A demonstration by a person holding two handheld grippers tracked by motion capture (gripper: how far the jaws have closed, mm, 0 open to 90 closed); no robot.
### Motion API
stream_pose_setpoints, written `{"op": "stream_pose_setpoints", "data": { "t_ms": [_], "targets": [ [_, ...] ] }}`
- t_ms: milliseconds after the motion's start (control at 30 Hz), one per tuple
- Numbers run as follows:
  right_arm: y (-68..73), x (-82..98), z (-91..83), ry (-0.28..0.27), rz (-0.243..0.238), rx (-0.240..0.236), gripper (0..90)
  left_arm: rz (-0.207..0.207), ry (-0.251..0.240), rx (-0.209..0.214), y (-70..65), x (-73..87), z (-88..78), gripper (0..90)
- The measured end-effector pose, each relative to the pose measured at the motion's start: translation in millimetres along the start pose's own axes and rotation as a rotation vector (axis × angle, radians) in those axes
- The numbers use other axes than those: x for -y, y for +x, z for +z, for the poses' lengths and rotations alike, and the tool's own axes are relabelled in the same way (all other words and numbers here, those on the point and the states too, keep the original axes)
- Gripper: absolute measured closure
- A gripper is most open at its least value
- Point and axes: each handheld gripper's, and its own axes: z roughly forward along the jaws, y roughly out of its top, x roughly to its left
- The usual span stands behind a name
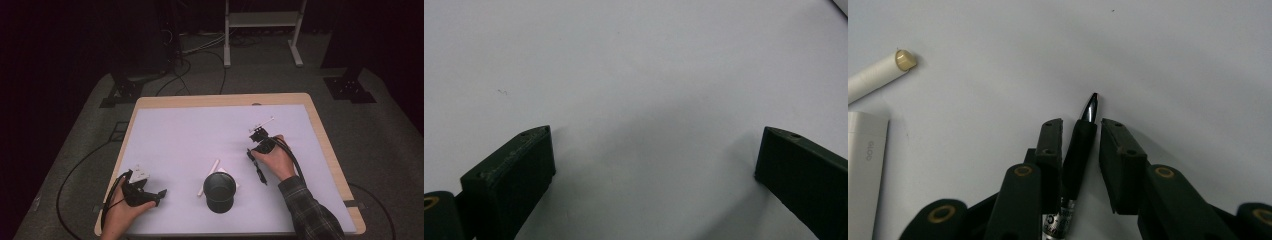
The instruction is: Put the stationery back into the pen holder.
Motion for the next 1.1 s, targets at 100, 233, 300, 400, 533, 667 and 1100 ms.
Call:
{"op": "stream_pose_setpoints", "data": {
  "t_ms": [100,233,300,400,533,667,1100],
  "targets": [
    [0.2,-0.8,2.0,0.008,-0.007,0.004,71.1,0.0,0.0,0.0,0.0,0.0,0.0,1.5],
    [1.4,-2.3,3.1,0.02,-0.016,0.019,73.3,0.0,0.0,0.0,0.1,0.0,0.0,1.4],
    [2.7,-3.6,3.8,0.029,-0.026,0.028,73.6,0.0,0.0,0.0,0.1,0.0,0.0,1.4],
    [3.6,-5.2,4.4,0.04,-0.028,0.038,74.6,0.0,0.0,0.0,0.0,0.0,0.0,1.4],
    [3.1,-5.2,4.6,0.04,-0.026,0.039,76.8,0.0,0.001,0.0,0.1,-0.1,0.0,1.4],
    [4.0,-5.6,4.6,0.042,-0.029,0.044,78.2,0.0,0.001,0.001,0.1,-0.1,0.0,1.4],
    [4.8,-2.4,4.0,0.02,-0.037,0.052,79.5,0.0,-0.001,0.001,0.2,-0.1,0.2,1.4]
  ]
}}
